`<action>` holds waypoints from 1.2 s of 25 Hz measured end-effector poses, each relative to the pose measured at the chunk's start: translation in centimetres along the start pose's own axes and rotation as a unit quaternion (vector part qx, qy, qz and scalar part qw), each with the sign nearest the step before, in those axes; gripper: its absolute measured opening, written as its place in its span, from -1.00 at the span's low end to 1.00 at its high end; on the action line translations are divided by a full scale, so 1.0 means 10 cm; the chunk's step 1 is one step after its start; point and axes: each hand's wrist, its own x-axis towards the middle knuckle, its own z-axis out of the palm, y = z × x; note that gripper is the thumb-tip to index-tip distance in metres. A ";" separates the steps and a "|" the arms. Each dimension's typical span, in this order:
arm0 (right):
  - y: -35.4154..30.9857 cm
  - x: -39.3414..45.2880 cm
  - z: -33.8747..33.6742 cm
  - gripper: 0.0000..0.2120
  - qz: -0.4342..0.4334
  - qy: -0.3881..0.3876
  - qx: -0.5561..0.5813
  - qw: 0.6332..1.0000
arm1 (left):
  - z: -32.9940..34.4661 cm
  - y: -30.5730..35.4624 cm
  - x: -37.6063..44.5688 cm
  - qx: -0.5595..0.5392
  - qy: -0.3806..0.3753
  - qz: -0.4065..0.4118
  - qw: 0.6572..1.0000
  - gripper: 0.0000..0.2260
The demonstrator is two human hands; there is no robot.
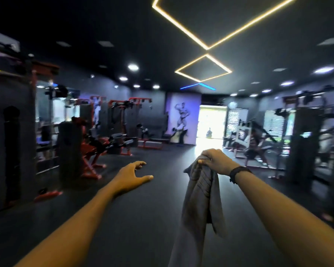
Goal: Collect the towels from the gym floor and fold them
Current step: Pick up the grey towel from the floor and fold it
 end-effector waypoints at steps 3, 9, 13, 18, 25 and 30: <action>0.29 -0.50 -0.66 -0.80 0.066 0.039 -0.034 0.996 | 0.24 0.54 0.24 -0.028 -0.025 0.076 0.996 -0.42; 0.73 -2.03 -1.82 -0.85 0.204 0.139 -0.108 0.963 | 0.90 1.77 0.32 -0.099 -0.101 0.178 0.974 -0.46; 0.74 -3.34 -2.49 -0.82 0.296 0.128 -0.149 0.935 | 1.52 2.64 0.00 -0.145 -0.155 0.236 0.948 -0.42; 0.50 -5.00 -3.33 -0.85 0.390 0.138 -0.192 0.890 | 2.30 3.90 -0.89 -0.203 -0.254 0.317 0.891 -0.42; -0.18 -7.30 -4.37 -0.95 0.482 0.186 -0.238 0.823 | 3.23 5.84 -2.78 -0.254 -0.348 0.405 0.806 -0.34; -0.76 -8.71 -4.85 -0.94 0.536 0.194 -0.266 0.777 | 3.73 6.91 -4.15 -0.279 -0.420 0.455 0.734 -0.43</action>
